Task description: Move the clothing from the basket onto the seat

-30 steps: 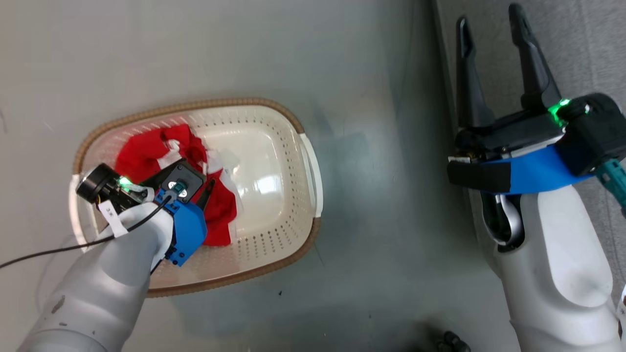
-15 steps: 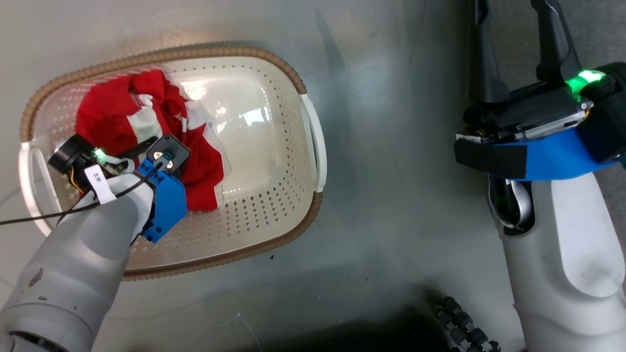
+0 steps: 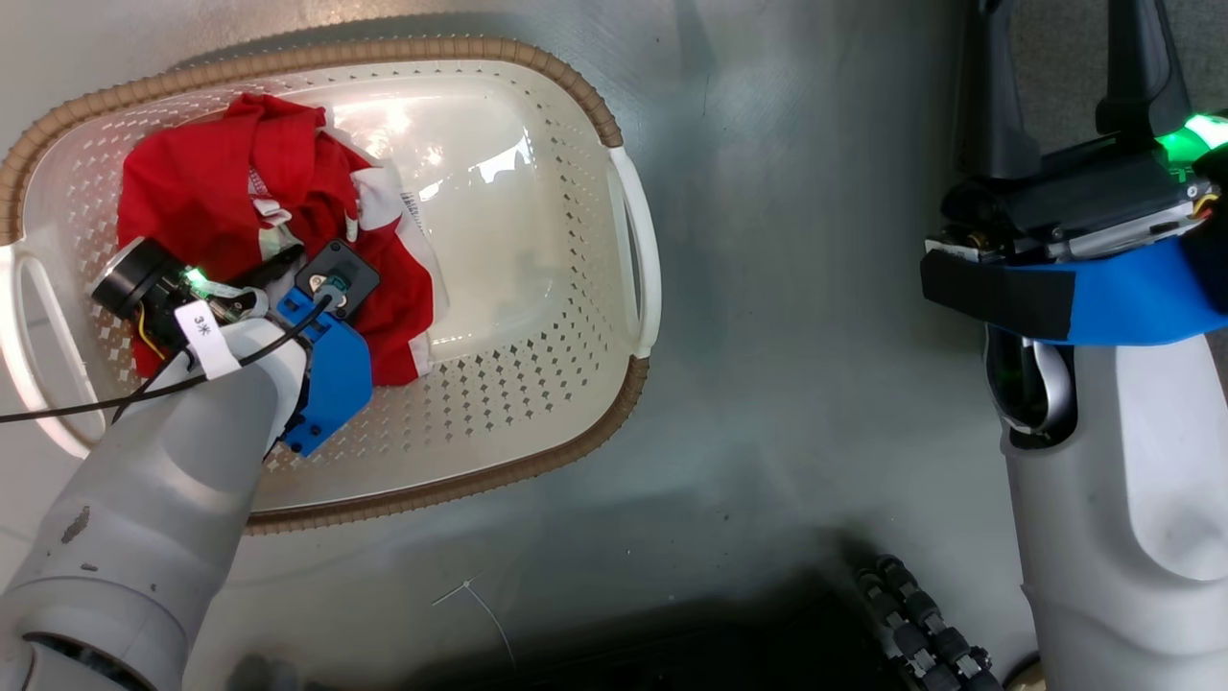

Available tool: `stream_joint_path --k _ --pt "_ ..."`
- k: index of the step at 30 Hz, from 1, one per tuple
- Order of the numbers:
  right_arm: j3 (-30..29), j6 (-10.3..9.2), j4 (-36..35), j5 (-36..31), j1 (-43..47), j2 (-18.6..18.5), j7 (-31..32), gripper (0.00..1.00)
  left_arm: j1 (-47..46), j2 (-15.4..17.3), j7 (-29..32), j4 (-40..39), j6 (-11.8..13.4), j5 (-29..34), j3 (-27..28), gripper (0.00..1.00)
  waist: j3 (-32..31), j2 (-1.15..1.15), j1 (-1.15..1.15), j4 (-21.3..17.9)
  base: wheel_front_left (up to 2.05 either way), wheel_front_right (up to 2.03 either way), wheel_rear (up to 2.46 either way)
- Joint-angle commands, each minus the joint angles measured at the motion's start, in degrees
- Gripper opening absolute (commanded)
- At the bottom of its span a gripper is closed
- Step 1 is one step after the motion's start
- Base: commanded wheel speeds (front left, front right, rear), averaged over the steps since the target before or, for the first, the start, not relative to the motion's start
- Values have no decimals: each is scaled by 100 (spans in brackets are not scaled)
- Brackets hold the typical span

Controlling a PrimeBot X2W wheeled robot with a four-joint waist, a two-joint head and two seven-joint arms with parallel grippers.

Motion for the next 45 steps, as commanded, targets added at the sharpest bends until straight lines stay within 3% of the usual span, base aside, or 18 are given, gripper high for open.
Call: stream_joint_path --k 1,2,3,4,22,45 --pt "-30 -6 -35 -62 39 14 0 100 -47 10 29 22 25 -20 -35 81 6 0 -1 16 0 0 0" --pt "-38 -6 -43 -64 53 14 0 100 -57 6 28 24 36 -20 -45 39 5 0 -1 22 0 0 0" --pt "-49 -6 -46 -68 67 14 0 100 -63 -2 29 25 39 -25 -52 9 0 0 -1 28 0 0 0" --pt "-60 -6 -43 -70 76 15 0 100 -67 -11 38 25 40 -9 -78 0 -5 0 -1 35 0 0 0" --pt "-104 -6 156 -23 152 14 0 100 82 -218 -337 27 -39 -147 -242 0 -527 0 -1 129 0 0 0" --pt "-218 -6 705 -88 869 -3 0 100 934 -756 -1100 -211 -182 -907 -213 0 -2537 0 -1 603 0 0 0"
